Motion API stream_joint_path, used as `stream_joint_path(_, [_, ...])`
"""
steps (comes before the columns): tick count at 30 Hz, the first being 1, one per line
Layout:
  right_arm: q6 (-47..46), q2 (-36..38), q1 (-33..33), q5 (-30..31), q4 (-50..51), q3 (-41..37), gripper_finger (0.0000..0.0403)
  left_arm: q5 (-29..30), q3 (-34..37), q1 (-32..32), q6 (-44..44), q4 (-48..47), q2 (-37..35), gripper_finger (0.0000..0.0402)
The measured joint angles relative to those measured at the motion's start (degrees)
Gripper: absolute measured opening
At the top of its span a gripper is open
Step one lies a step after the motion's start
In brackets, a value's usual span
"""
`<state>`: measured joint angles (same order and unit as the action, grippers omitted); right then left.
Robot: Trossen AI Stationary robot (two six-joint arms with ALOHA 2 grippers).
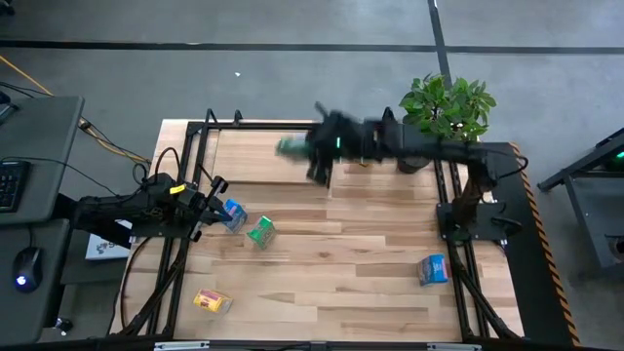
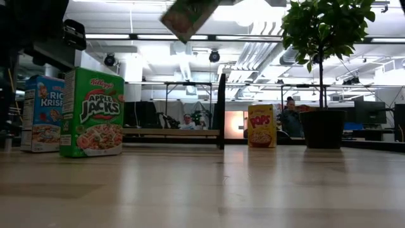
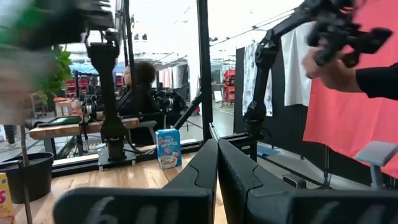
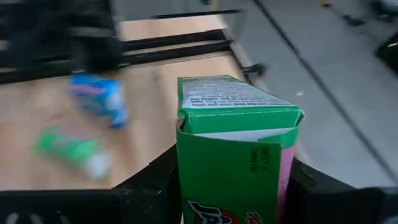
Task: Stack cereal on shelf
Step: Put the right green cereal box on the shelf
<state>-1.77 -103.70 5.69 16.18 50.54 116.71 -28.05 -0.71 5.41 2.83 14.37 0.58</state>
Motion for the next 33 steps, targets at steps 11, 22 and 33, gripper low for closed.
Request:
stream_joint_path(11, [9.3,-10.3,16.2,-12.5,-1.5,6.0,0.0156,0.0,0.0,0.0,0.0,0.0,0.0,0.0003])
stream_joint_path(22, [17.0,-17.7,16.1,-8.8,10.6,8.5,0.0156,0.1,0.0,0.0,0.0,0.0,0.2,0.0003])
stream_joint_path(33, [13.6,-18.2,14.9,-15.5,15.0,6.9,0.0156,0.0,0.0,0.0,0.0,0.0,0.2,0.0003])
